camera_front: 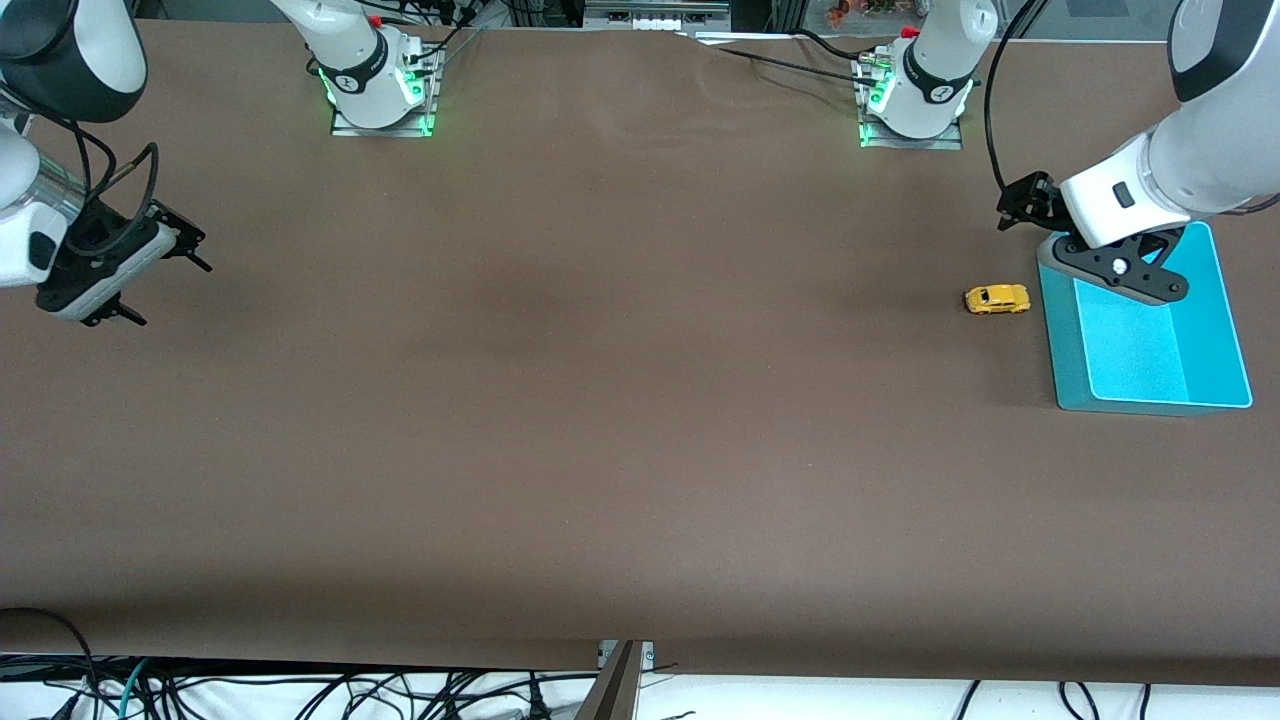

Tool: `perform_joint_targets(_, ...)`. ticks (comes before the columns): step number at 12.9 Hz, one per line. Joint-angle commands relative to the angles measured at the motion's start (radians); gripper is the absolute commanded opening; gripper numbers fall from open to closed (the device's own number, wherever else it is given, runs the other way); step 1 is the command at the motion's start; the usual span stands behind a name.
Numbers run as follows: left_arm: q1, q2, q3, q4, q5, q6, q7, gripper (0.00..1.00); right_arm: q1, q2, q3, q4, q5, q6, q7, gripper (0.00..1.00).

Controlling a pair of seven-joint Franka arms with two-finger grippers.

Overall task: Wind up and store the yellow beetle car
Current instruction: 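Raise the right gripper to rest while the left gripper lowers toward the car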

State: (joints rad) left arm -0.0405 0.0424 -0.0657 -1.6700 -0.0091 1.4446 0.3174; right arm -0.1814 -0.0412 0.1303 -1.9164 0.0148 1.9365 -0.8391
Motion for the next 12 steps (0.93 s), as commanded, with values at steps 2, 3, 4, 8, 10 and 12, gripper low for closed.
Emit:
perform_joint_targets(2, 0.054, 0.022, 0.004, -0.013, 0.008, -0.027, 0.199, 1.00, 0.071, -0.039, -0.034, 0.068, 0.005, -0.121, 0.335, 0.99)
perform_joint_targets(3, 0.057, 0.020, 0.004, -0.043, 0.018, -0.018, 0.247, 1.00, 0.085, -0.039, -0.034, 0.095, 0.004, -0.154, 0.416, 0.99)
perform_joint_targets(4, 0.060, 0.011, 0.004, -0.100, 0.030, 0.038, 0.280, 1.00, 0.098, -0.037, -0.034, 0.124, 0.004, -0.186, 0.496, 0.99)
perform_joint_targets(8, 0.103, -0.049, 0.004, -0.367, 0.053, 0.302, 0.510, 1.00, 0.131, -0.037, -0.060, 0.186, 0.005, -0.255, 0.649, 0.99)
perform_joint_targets(10, 0.142, -0.047, 0.004, -0.451, 0.061, 0.423, 0.622, 1.00, 0.137, -0.037, -0.061, 0.197, 0.005, -0.292, 0.698, 0.99)
perform_joint_targets(12, 0.172, -0.047, 0.004, -0.573, 0.075, 0.593, 0.727, 1.00, 0.137, -0.036, -0.061, 0.197, 0.007, -0.301, 0.695, 0.99)
